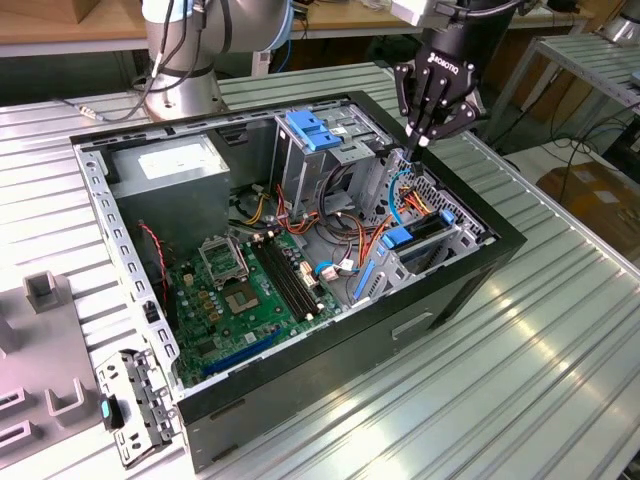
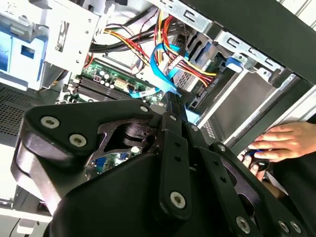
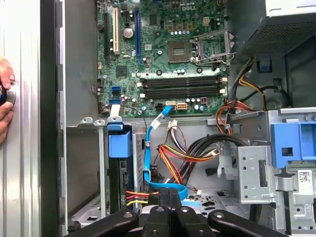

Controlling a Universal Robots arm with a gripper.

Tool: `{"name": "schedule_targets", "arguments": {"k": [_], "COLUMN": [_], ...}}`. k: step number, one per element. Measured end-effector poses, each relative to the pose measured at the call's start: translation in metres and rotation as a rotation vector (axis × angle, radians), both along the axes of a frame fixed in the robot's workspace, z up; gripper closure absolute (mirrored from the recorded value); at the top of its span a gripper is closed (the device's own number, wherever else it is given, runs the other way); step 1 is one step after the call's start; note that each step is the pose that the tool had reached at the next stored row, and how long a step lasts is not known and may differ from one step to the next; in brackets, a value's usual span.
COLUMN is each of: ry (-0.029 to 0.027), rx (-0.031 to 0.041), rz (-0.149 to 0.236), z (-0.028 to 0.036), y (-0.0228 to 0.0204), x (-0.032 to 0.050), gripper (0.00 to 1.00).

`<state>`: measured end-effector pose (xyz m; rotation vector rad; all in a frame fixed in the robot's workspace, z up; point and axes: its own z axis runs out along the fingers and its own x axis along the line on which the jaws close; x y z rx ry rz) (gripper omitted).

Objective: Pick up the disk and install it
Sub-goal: 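Insert the second disk wire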

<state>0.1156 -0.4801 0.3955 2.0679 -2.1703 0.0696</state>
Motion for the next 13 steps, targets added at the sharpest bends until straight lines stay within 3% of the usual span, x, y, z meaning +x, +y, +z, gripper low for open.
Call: {"name": "schedule_targets", "arguments": {"k": [2, 3, 4, 5, 6, 7, 8, 10, 12, 13], "ry": [0.0, 0.0, 0.0, 0.0, 0.0, 0.0, 0.0, 0.0, 0.0, 0.0], "rx": [-0.0294, -0.0585, -0.075, -0.1068, -0.1299, -0.1395, -0.1442, -0.1538, -0.1634, -0.1737], "rz": [0.0, 0.0, 0.0, 0.0, 0.0, 0.0, 0.0, 0.0, 0.0, 0.0], "z": [-0.0005, -0.0014, -0.0021, -0.0035, -0.0049, -0.0058, -0.0067, -0.0148, -0.017, -0.0183], "y": [0.0011, 0.0028, 0.0049, 0.0097, 0.0129, 0.0142, 0.0148, 0.0157, 0.0159, 0.0164], "x": [0.0001, 0.0002, 0.0004, 0.0009, 0.0013, 0.0015, 0.0016, 0.0019, 0.002, 0.0021], "gripper": [0.89, 0.83, 0.83, 0.83, 0.82, 0.76, 0.69, 0.69, 0.69, 0.69]}}
